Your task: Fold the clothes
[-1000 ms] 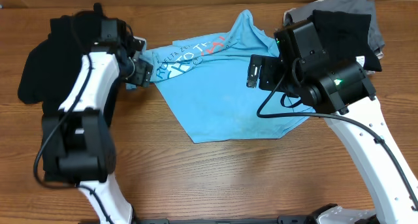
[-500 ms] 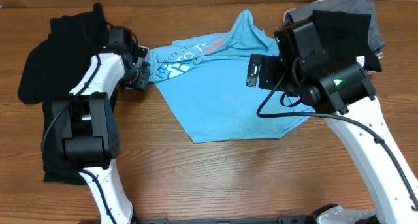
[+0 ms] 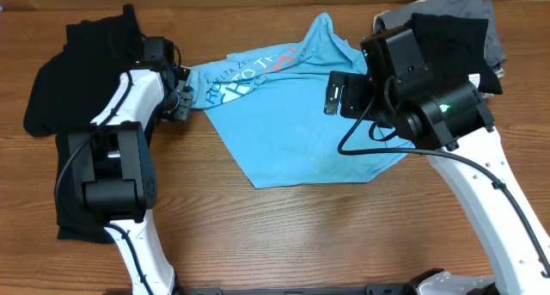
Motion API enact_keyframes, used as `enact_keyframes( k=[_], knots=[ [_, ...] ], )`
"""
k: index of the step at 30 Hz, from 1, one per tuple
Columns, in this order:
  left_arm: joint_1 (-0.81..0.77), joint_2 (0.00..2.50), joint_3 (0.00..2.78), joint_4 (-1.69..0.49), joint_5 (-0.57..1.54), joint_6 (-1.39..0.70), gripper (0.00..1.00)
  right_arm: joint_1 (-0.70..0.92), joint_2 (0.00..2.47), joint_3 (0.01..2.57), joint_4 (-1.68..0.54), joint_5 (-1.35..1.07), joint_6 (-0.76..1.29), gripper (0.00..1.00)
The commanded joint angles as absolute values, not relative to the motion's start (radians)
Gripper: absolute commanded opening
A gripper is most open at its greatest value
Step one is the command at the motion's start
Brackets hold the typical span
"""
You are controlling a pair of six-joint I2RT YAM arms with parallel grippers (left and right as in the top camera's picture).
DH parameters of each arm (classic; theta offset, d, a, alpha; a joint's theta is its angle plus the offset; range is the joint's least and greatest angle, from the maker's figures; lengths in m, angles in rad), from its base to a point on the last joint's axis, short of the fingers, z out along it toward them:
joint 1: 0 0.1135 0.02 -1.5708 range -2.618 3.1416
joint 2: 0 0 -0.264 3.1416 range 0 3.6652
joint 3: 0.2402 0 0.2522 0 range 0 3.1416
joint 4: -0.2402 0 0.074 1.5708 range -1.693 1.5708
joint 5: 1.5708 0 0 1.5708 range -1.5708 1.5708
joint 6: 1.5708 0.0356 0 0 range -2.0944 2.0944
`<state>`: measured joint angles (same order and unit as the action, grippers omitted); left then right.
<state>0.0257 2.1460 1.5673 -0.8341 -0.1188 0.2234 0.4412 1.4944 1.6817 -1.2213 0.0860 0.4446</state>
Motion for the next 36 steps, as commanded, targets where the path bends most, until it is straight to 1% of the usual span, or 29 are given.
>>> enact_keyframes(
  k=[1, 6, 8, 13, 14, 17, 21, 25, 30, 36],
  knots=[
    [0.017, 2.156, 1.701, -0.965, -0.104, 0.156, 0.04, 0.443, 1.489, 1.674, -1.231, 0.051, 0.445, 0.99],
    [0.014, 2.156, 2.039, -1.279, 0.041, 0.157, 0.04, 0.443, 1.515, 1.663, -1.278, -0.020, 0.445, 0.99],
    [0.013, 2.156, 2.214, -1.386, 0.081, 0.157, 0.04, 0.443, 1.525, 1.634, -1.282, -0.034, 0.445, 0.99],
    [0.012, 2.156, 2.543, -1.522, 0.157, 0.150, 0.04, 0.443, 1.548, 1.512, -1.276, -0.081, 0.445, 0.99],
    [0.012, 2.156, 2.637, -1.552, 0.182, 0.139, 0.04, 0.443, 1.551, 1.462, -1.267, -0.101, 0.445, 0.99],
    [0.012, 2.156, 2.777, -1.579, 0.217, 0.110, 0.04, 0.443, 1.551, 1.356, -1.224, -0.154, 0.446, 0.95],
    [0.012, 2.156, 2.875, -1.578, 0.220, 0.053, 0.04, 0.443, 1.551, 1.232, -1.153, -0.218, 0.446, 0.93],
    [0.012, 2.156, 2.914, -1.571, 0.242, 0.017, 0.04, 0.443, 1.551, 1.097, -1.040, -0.274, 0.447, 0.87],
    [0.012, 2.156, 2.915, -1.567, 0.267, 0.014, 0.04, 0.443, 1.551, 0.950, -0.896, -0.275, 0.491, 0.83],
    [0.012, 2.156, 2.915, -1.566, 0.267, 0.000, 0.04, 0.443, 1.556, 0.853, -0.754, -0.255, 0.503, 0.80]
  ],
)
